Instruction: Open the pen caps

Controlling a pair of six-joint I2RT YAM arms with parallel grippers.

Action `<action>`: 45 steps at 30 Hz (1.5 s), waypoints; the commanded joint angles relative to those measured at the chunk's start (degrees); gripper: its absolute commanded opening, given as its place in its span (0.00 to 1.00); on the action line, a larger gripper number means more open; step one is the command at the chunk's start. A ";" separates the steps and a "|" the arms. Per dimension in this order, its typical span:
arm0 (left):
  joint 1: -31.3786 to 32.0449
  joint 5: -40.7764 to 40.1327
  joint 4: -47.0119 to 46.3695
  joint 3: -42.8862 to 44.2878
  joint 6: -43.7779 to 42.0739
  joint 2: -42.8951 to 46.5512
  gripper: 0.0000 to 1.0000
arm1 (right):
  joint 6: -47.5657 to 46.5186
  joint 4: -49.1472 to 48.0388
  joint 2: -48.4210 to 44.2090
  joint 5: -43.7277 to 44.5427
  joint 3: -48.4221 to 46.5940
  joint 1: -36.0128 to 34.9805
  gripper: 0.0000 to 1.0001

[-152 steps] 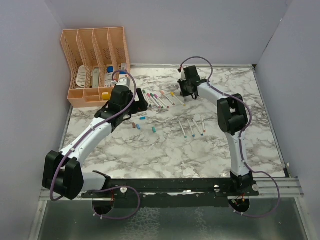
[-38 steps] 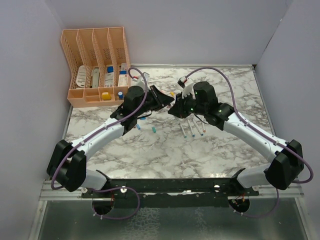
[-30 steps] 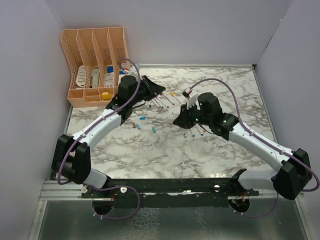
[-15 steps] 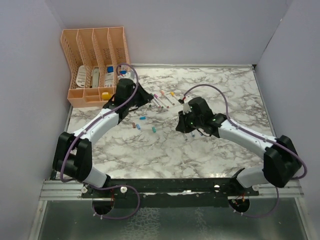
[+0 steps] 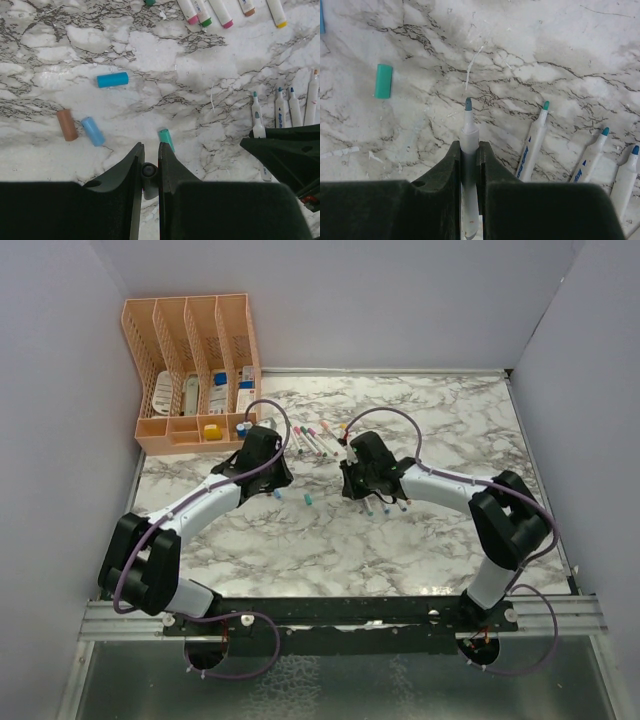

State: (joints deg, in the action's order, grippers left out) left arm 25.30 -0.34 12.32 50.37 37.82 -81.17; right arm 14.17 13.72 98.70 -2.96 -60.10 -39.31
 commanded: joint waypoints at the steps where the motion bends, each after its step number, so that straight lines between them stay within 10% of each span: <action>1: 1.25 -4.51 1.15 -0.20 -2.16 -1.75 0.00 | -0.25 -3.07 3.00 2.82 -2.31 -0.50 0.01; 25: 2.91 -6.56 -1.64 3.00 -2.33 -13.88 0.03 | -0.23 -3.15 6.36 2.86 -3.72 -0.86 0.40; 34: 2.91 -6.34 -1.70 2.87 -2.23 -14.82 0.23 | -3.22 -0.64 4.83 9.50 -11.82 -0.57 0.72; 45: 2.86 -6.52 0.20 4.55 -2.24 -12.54 0.44 | -8.40 7.71 16.89 8.26 -35.41 7.05 0.74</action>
State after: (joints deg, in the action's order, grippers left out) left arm 27.88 -5.69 11.60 52.69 36.01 -95.29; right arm 8.54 16.73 109.06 4.89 -87.31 -36.38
